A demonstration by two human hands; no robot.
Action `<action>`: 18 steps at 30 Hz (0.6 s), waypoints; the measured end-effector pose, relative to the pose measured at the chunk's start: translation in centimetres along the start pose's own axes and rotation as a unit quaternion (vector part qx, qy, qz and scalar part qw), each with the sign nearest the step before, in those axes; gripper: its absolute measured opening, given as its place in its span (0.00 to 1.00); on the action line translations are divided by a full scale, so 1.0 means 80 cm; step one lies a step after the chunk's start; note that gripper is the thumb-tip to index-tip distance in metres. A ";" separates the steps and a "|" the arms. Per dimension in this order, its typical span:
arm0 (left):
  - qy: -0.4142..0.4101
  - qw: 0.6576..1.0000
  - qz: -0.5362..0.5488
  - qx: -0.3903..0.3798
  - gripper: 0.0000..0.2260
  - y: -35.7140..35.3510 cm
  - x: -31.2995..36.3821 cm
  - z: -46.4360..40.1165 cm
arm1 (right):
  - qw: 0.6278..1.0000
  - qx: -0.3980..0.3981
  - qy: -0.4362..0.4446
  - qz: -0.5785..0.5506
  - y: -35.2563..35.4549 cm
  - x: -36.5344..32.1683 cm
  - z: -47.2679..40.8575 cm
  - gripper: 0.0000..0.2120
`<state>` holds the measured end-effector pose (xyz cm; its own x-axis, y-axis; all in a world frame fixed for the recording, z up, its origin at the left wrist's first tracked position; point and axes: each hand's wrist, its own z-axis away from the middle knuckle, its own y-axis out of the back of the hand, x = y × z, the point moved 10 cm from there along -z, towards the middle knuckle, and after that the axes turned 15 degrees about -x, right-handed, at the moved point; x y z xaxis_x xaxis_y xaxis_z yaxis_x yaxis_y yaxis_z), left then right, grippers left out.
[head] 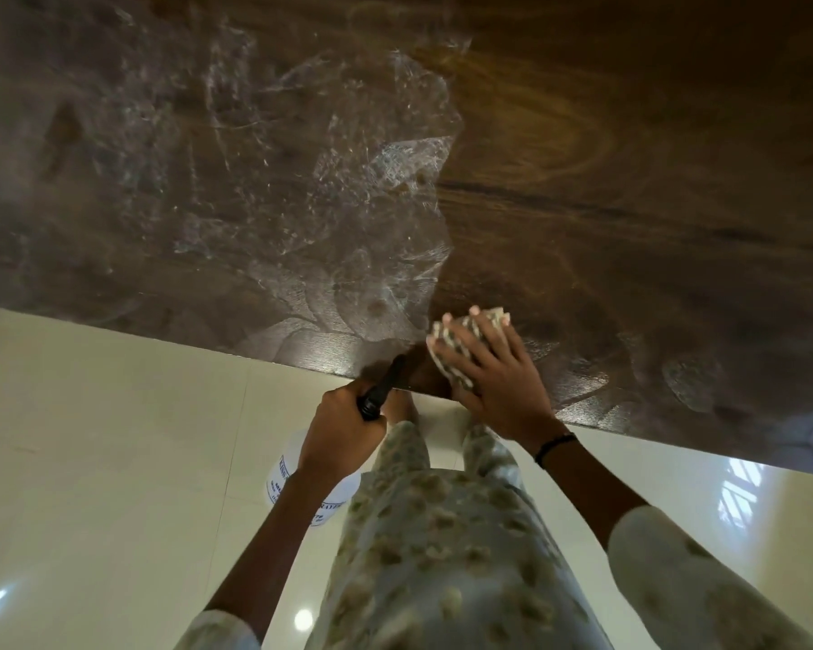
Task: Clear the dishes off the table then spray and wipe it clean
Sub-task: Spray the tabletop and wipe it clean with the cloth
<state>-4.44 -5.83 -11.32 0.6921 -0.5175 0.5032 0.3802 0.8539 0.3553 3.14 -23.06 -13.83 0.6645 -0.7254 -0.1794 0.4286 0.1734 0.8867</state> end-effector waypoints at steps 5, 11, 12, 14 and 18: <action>0.006 0.999 -0.030 -0.012 0.13 0.011 -0.011 -0.008 | 1.000 -0.002 -0.002 -0.029 0.005 -0.063 -0.043 0.26; 0.016 0.999 -0.037 -0.022 0.10 0.022 -0.027 -0.010 | 0.997 0.003 0.066 0.043 -0.015 -0.054 0.007 0.28; 0.018 0.999 -0.045 -0.022 0.08 0.024 -0.030 -0.009 | 0.998 0.008 0.046 0.036 -0.012 -0.041 0.009 0.29; 0.026 0.998 -0.051 -0.016 0.05 0.029 -0.034 -0.008 | 0.999 0.018 0.015 0.022 -0.004 -0.024 0.008 0.29; 0.029 0.999 -0.044 0.000 0.06 0.040 -0.045 -0.009 | 1.000 0.011 0.011 0.015 -0.005 -0.022 -0.002 0.29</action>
<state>-5.27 -1.20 -12.53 0.6897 -0.5869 0.4240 0.4416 0.8051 0.3961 1.88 -21.77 -13.91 0.6902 -0.7056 -0.1607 0.3939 0.1799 0.9014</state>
